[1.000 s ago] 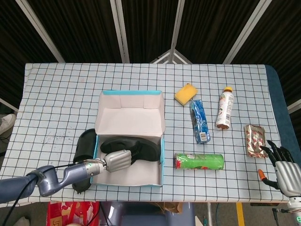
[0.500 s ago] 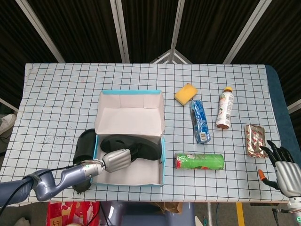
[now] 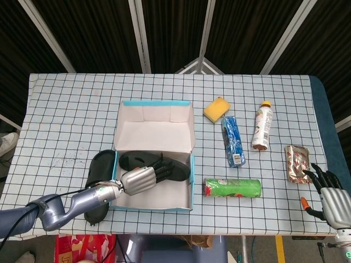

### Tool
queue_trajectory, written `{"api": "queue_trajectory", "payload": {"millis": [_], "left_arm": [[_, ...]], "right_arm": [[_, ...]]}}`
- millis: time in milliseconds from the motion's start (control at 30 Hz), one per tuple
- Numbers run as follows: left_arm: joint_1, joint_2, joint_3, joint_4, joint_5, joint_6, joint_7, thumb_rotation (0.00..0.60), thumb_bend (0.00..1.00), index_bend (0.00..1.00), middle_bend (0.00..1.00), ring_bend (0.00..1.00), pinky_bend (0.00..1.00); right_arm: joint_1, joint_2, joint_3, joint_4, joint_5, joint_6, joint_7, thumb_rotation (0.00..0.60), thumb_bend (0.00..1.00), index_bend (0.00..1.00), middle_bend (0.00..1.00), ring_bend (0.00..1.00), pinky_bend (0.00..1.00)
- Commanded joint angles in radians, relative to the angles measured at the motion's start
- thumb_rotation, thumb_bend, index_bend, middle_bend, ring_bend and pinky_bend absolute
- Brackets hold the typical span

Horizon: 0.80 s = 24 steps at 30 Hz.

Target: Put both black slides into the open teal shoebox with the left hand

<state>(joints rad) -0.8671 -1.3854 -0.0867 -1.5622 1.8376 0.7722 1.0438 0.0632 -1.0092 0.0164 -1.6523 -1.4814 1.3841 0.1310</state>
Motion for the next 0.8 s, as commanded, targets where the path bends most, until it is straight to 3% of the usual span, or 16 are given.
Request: {"api": "queue_trajectory", "payload": {"millis": [33,267,400,567,667,800], "left_arm": [[-0.004,0.009,-0.009,-0.024,-0.004,0.011,-0.003,0.600,0.36,0.00,0.00,0.00,0.20],[0.018,0.110,-0.011,-0.154,0.008,0.055,0.032,0.600,0.36,0.07,0.09,0.00,0.25],[0.089,0.195,-0.010,-0.277,-0.026,0.147,0.018,0.600,0.36,0.07,0.16,0.01,0.25],[0.282,0.280,0.033,-0.488,-0.198,0.349,-0.139,0.600,0.33,0.08,0.18,0.02,0.25],[0.381,0.343,0.082,-0.544,-0.291,0.428,-0.328,0.600,0.31,0.07,0.17,0.02,0.25],[0.422,0.418,0.118,-0.530,-0.424,0.383,-0.585,0.600,0.29,0.07,0.16,0.02,0.25]], "right_arm": [[0.000,0.001,0.000,0.000,0.001,0.000,0.003,0.600,0.39,0.17,0.05,0.13,0.07],[0.001,0.002,0.000,0.001,0.000,-0.001,0.007,0.600,0.39,0.17,0.05,0.13,0.07],[-0.003,0.004,0.000,-0.001,-0.002,0.007,0.010,0.600,0.39,0.17,0.05,0.13,0.07],[-0.007,0.006,-0.002,-0.002,-0.009,0.016,0.013,0.600,0.39,0.17,0.05,0.13,0.07],[-0.009,0.008,-0.003,-0.003,-0.014,0.021,0.016,0.600,0.39,0.17,0.05,0.13,0.07],[-0.009,0.008,-0.004,-0.006,-0.015,0.020,0.013,0.600,0.39,0.17,0.05,0.13,0.07]]}}
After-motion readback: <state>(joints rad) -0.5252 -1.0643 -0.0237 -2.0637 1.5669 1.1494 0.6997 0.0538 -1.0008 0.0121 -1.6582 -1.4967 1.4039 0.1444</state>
